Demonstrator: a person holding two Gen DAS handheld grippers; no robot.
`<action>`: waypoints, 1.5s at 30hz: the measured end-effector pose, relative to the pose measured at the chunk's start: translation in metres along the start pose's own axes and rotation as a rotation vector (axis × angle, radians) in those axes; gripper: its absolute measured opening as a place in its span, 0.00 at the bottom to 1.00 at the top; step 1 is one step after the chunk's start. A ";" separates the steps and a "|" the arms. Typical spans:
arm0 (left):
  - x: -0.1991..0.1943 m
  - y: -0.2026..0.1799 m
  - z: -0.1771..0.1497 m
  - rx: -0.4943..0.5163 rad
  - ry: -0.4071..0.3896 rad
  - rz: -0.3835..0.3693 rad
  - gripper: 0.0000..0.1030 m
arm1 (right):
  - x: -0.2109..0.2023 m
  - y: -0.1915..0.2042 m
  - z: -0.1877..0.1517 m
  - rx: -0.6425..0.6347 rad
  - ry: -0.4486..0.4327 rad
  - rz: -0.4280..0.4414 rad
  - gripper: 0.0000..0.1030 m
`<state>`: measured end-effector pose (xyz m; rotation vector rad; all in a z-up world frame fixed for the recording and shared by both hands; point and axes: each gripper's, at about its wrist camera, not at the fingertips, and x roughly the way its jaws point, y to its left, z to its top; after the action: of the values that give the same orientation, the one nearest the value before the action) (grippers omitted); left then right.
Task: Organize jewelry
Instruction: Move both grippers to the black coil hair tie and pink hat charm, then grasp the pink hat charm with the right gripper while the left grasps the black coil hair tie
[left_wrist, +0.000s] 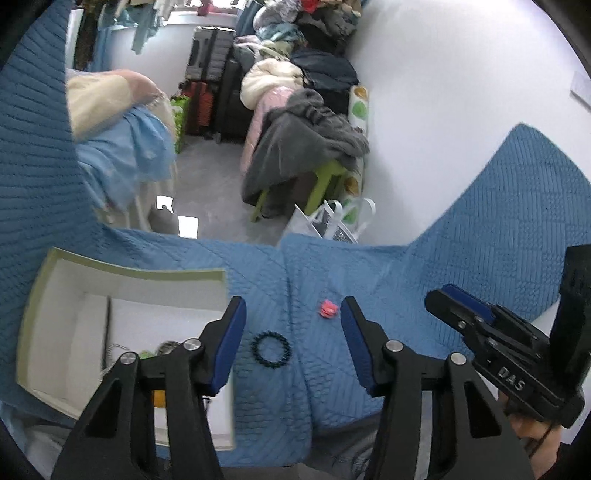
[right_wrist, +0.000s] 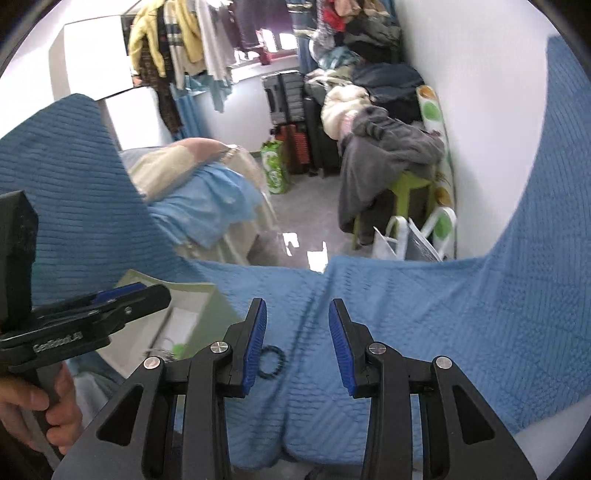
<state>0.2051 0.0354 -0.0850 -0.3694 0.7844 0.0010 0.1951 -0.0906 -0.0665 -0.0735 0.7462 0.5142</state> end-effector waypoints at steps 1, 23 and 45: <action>0.004 -0.004 -0.003 0.006 0.006 -0.001 0.48 | 0.004 -0.006 -0.003 0.007 0.003 -0.001 0.33; 0.106 -0.017 -0.070 0.006 0.185 0.025 0.25 | 0.155 -0.070 -0.040 0.019 0.234 0.054 0.30; 0.162 -0.009 -0.085 0.038 0.249 0.144 0.18 | 0.191 -0.064 -0.046 -0.053 0.305 0.012 0.24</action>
<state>0.2629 -0.0225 -0.2483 -0.2793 1.0546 0.0757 0.3141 -0.0773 -0.2353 -0.2000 1.0313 0.5406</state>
